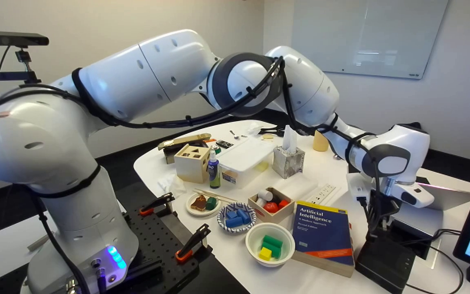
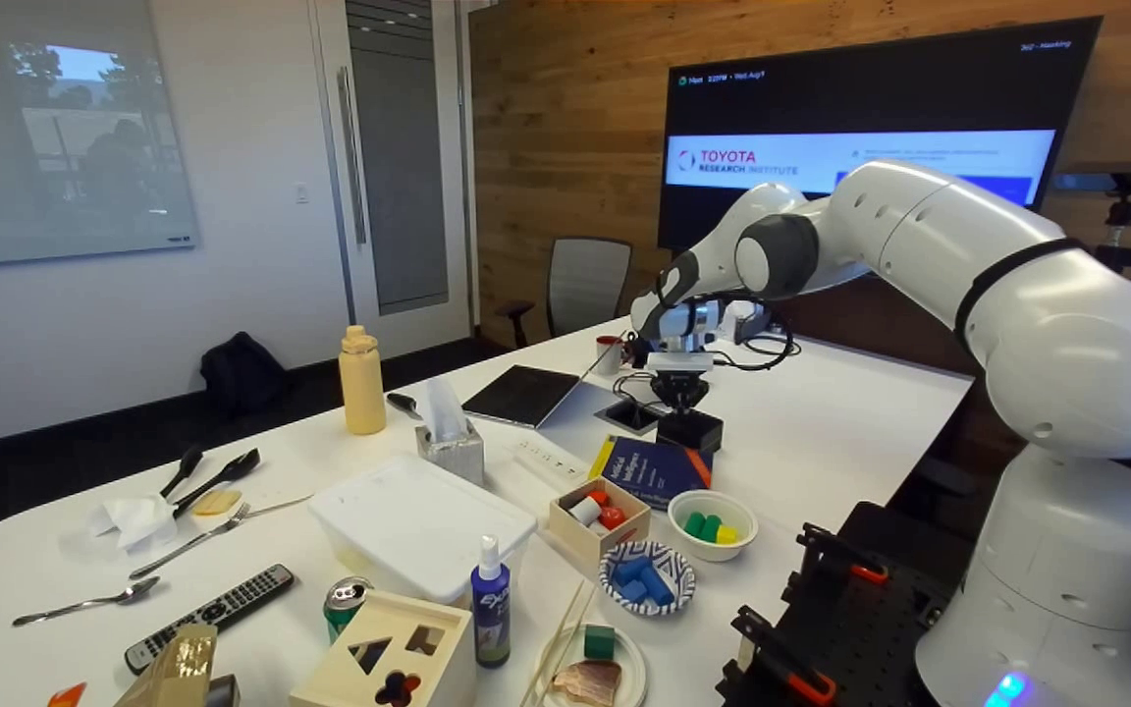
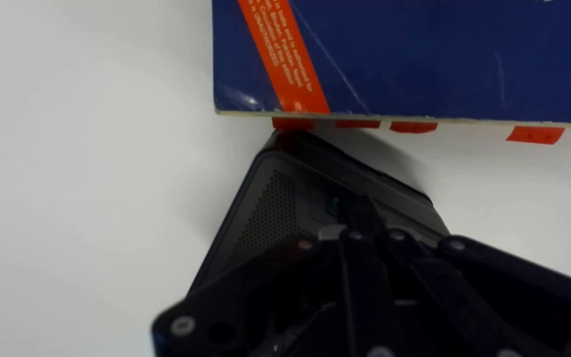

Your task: Press a button on the black device.

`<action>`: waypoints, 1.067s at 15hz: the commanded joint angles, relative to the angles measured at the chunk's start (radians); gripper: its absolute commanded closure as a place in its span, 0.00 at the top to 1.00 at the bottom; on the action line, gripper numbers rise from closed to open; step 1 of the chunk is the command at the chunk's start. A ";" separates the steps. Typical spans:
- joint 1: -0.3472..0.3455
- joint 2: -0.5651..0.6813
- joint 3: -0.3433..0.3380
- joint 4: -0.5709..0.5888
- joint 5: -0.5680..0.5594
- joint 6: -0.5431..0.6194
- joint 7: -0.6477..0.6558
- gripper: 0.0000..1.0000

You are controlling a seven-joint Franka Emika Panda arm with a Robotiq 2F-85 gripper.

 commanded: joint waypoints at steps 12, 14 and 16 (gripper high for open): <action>0.167 -0.509 -0.042 -0.300 -0.037 -0.206 0.080 0.86; 0.207 -0.595 -0.045 -0.366 -0.051 -0.240 0.092 0.99; 0.250 -0.687 -0.045 -0.444 -0.064 -0.256 0.099 1.00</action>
